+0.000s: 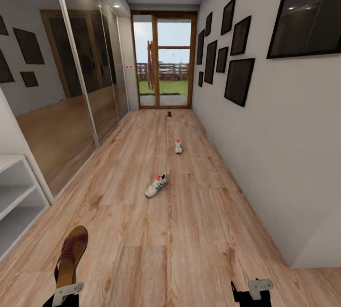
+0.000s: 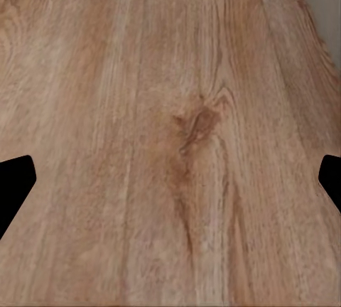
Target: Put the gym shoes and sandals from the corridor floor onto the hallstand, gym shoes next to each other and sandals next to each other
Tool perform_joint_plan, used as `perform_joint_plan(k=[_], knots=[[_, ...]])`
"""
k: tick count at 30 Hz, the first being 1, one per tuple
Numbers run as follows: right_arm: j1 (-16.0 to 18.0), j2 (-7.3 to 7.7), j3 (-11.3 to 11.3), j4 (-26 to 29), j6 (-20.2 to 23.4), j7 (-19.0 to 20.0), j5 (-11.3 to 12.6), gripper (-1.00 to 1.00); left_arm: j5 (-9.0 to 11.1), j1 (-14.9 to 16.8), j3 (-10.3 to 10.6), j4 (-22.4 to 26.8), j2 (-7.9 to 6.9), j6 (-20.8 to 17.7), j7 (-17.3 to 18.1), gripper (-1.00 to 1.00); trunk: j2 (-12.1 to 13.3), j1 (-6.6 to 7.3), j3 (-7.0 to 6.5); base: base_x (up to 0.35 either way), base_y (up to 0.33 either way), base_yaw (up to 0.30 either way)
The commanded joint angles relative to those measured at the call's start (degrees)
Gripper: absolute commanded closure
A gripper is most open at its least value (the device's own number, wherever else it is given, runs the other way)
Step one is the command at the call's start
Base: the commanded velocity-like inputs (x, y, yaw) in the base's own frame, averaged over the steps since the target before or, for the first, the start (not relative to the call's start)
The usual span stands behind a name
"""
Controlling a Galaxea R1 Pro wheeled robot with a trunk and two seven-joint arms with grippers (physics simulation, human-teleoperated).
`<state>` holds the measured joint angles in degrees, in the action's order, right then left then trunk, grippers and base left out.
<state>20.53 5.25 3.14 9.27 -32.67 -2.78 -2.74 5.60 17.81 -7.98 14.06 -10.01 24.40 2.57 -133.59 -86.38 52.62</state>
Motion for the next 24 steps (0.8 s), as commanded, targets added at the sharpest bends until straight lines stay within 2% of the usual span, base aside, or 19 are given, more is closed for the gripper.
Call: perform_joint_plan(k=[1,10,24], knots=[[0.03,0.02,0.29,-0.04,-0.11,-0.29,-0.25,-1.00,0.37,0.04,-0.01,-0.04,-0.01,0.12,0.25,1.00,-0.02,-0.02,0.05,0.295,-0.139,0.000],[0.03,0.02,0.29,-0.04,-0.11,-0.29,-0.25,-1.00,0.37,0.04,-0.01,-0.03,-0.01,0.12,0.25,1.00,-0.02,-0.02,0.05,0.289,-0.149,0.033],[0.03,0.02,0.29,-0.04,-0.11,-0.29,-0.25,-1.00,0.37,0.04,-0.01,-0.01,0.00,0.12,0.25,1.00,-0.02,-0.02,0.05,0.280,-0.167,0.258]])
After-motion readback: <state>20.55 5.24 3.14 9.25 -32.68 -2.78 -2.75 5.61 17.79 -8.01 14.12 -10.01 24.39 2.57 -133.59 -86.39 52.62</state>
